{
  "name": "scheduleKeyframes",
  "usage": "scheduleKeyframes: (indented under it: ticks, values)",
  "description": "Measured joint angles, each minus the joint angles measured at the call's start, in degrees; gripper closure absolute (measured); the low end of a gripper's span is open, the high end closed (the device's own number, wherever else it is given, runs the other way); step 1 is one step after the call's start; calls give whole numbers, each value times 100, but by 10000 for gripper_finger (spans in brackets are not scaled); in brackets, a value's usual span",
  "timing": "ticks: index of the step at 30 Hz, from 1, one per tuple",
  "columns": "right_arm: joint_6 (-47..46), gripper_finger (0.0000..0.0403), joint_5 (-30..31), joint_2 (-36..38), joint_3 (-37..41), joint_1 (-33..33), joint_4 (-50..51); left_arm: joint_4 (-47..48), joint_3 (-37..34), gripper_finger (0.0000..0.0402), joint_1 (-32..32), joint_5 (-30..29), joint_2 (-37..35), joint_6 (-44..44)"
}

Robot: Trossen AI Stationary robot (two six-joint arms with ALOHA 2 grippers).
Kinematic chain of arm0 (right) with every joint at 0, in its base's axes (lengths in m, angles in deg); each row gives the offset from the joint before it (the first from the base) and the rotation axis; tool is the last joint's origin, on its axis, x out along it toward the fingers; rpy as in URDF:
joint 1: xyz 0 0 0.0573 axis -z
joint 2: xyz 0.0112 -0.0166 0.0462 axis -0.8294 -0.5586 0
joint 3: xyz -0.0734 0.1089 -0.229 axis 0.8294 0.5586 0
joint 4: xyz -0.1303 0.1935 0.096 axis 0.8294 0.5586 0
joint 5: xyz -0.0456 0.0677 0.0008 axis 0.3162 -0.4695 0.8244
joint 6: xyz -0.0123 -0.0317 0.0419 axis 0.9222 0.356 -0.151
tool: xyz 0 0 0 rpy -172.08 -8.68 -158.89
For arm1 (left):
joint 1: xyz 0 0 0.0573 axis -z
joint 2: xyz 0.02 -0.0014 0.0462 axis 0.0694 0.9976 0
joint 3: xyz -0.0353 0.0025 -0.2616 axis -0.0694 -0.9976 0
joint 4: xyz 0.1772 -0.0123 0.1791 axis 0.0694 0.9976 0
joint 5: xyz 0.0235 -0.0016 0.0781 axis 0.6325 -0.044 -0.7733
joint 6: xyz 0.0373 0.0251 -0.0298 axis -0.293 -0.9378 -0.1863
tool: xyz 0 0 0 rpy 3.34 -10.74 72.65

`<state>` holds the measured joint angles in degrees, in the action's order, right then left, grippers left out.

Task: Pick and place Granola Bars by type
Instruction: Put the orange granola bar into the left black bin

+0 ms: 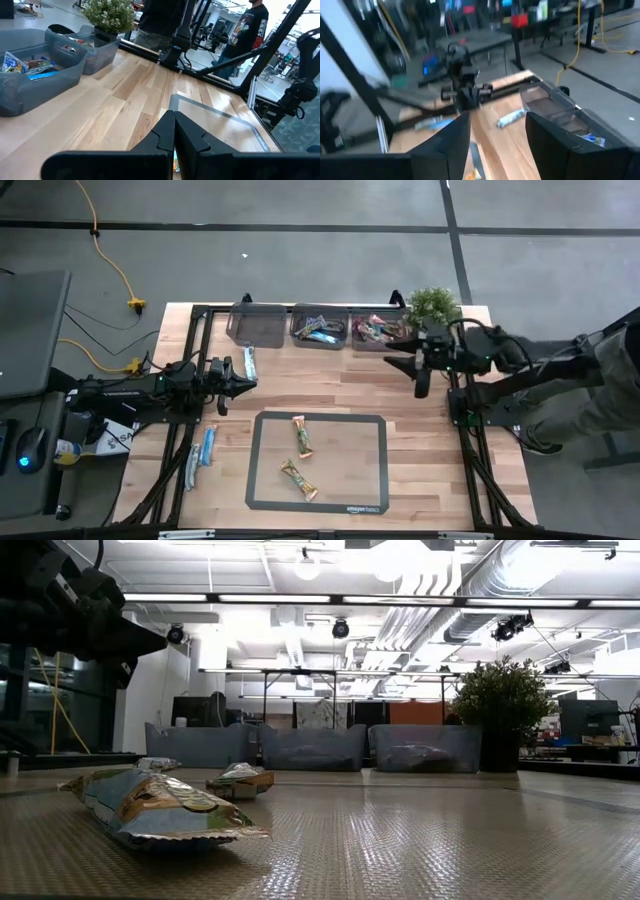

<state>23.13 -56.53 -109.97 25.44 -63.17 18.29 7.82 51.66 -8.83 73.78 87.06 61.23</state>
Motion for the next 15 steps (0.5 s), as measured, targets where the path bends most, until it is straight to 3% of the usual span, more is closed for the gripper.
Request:
scheduleKeyframes:
  ticks: [7, 15]
  values:
    - [-585, 251, -12, 1754, 2561, 299, -1865, 0, 0, 401, 1, 0, 0, -1]
    - [-1013, 263, -45, 3224, 4165, 656, -2445, 0, 0, 401, -1, 0, 0, 0]
